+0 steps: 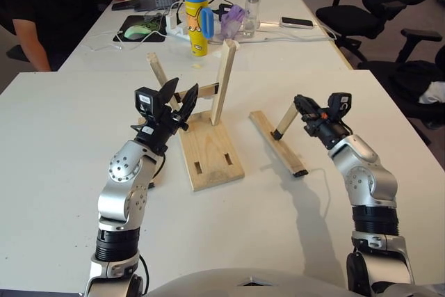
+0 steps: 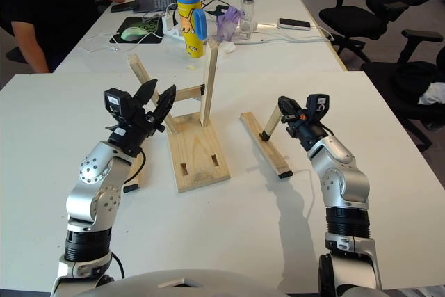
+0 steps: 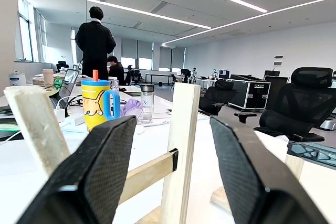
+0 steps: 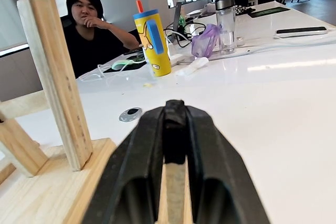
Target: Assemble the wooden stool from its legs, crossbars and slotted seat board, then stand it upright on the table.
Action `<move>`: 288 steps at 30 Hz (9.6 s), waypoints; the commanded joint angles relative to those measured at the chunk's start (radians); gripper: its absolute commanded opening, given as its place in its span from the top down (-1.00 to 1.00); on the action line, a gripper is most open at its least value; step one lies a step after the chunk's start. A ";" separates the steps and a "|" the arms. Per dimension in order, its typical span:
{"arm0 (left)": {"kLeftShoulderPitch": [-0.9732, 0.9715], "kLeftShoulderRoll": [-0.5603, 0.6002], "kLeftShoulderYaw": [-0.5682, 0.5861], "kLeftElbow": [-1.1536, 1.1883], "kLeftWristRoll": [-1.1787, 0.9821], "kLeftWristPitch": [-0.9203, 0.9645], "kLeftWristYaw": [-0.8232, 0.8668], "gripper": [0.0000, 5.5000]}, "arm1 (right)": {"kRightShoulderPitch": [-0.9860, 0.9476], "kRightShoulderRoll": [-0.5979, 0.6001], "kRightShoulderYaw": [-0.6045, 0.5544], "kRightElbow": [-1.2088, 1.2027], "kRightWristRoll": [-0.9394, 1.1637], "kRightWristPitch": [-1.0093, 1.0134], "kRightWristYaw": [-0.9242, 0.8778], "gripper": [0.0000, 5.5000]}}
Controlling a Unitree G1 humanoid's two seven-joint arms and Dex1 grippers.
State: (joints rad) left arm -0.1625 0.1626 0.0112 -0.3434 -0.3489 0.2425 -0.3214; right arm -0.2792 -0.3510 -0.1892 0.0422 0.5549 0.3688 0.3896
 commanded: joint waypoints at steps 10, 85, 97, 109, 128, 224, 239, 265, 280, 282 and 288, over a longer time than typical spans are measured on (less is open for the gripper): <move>-0.022 0.013 -0.008 0.020 0.007 0.003 -0.016 0.06 | 0.019 0.051 -0.013 0.004 -0.020 -0.012 0.000 0.84; -0.017 -0.014 -0.029 0.073 0.059 -0.081 0.003 0.06 | -0.181 0.076 0.158 0.323 -0.398 -0.038 -0.162 1.00; -0.017 -0.016 -0.029 0.093 0.063 -0.093 -0.001 0.06 | -0.337 0.081 0.095 0.197 -0.378 -0.147 -0.155 1.00; -0.025 -0.018 -0.030 0.103 0.061 -0.101 -0.006 0.06 | -0.118 0.140 0.238 0.197 -0.466 0.088 -0.193 1.00; 0.006 -0.023 -0.026 0.090 0.076 -0.110 0.015 0.06 | -0.050 -0.005 0.288 -0.496 -0.351 0.078 0.007 0.87; -0.251 0.281 0.173 0.091 -1.105 0.797 -0.248 0.27 | -0.067 -0.382 0.040 -0.239 0.602 0.807 0.760 0.25; -0.156 0.463 0.318 0.101 -1.085 0.813 -0.301 0.27 | 0.002 -0.397 0.010 -0.193 0.469 0.639 0.782 -0.13; -0.249 0.681 0.290 0.213 -0.704 0.662 -0.602 0.27 | -0.041 -0.088 0.649 0.250 -0.810 -0.658 0.332 -0.13; -0.172 0.677 0.106 0.199 -0.365 0.423 -0.742 0.27 | 0.040 0.009 0.339 0.050 -0.236 -0.205 0.390 -0.13; -0.181 0.677 0.107 0.203 -0.358 0.416 -0.750 0.27 | 0.053 0.048 0.320 0.004 -0.179 -0.129 0.359 -0.13; -0.206 0.683 0.091 0.235 -0.328 0.403 -0.782 0.27 | 0.095 0.105 0.366 -0.062 -0.176 -0.033 0.313 -0.13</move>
State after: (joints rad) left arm -0.3397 0.8398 0.1032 -0.1244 -0.6886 0.6499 -1.0862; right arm -0.2016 -0.2510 0.1430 0.0005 0.4028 0.3078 0.7165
